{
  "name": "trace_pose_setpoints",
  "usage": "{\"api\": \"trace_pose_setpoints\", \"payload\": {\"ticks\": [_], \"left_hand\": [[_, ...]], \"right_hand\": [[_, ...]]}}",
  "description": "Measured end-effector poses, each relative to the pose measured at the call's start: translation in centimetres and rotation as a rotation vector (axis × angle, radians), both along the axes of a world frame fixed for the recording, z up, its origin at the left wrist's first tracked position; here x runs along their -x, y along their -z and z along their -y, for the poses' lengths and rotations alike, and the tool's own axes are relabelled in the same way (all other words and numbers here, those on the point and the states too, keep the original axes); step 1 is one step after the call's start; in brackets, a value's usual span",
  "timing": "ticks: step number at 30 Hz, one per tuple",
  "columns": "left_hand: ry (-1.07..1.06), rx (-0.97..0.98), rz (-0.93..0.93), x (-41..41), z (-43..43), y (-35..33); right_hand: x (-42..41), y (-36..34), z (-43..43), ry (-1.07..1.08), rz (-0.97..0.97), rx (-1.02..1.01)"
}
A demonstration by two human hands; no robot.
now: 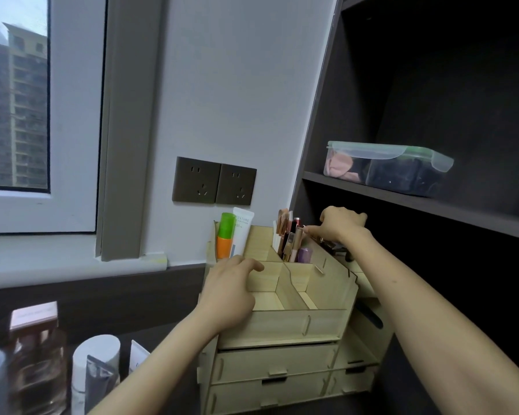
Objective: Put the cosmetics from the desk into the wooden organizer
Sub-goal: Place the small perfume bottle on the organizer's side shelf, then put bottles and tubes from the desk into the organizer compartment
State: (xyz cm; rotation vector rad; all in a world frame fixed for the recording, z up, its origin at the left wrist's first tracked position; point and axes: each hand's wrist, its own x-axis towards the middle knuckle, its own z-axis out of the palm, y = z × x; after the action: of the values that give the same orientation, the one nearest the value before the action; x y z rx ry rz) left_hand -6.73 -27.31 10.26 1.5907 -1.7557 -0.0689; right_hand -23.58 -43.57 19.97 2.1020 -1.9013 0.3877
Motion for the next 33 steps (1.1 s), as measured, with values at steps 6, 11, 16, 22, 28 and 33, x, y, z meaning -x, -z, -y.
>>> {"api": "trace_pose_setpoints", "payload": {"ticks": [6,11,16,22,28,33], "left_hand": [[0.072,-0.028,-0.188,0.1,-2.0,-1.1],[0.001,0.011,-0.349,-1.5,-6.1,-2.0],[-0.129,0.053,-0.334,-4.6,-13.5,-1.0],[-0.404,0.049,-0.352,-7.8,-24.6,3.7],[-0.711,0.015,-0.279,-10.3,-33.4,8.2],[-0.756,-0.008,-0.291,-10.8,-34.5,8.0]], "right_hand": [[-0.7,-0.5,-7.6,-0.121,-0.004,0.204],[-2.9,1.8,-17.0,-0.476,0.104,0.168],[-4.7,6.0,-25.3,-0.793,0.189,-0.112],[-7.6,12.5,-29.5,-0.877,0.258,-0.330],[-11.9,17.7,-30.9,-0.720,0.459,-0.254],[-14.5,17.5,-29.3,-0.620,0.648,-0.128]]}}
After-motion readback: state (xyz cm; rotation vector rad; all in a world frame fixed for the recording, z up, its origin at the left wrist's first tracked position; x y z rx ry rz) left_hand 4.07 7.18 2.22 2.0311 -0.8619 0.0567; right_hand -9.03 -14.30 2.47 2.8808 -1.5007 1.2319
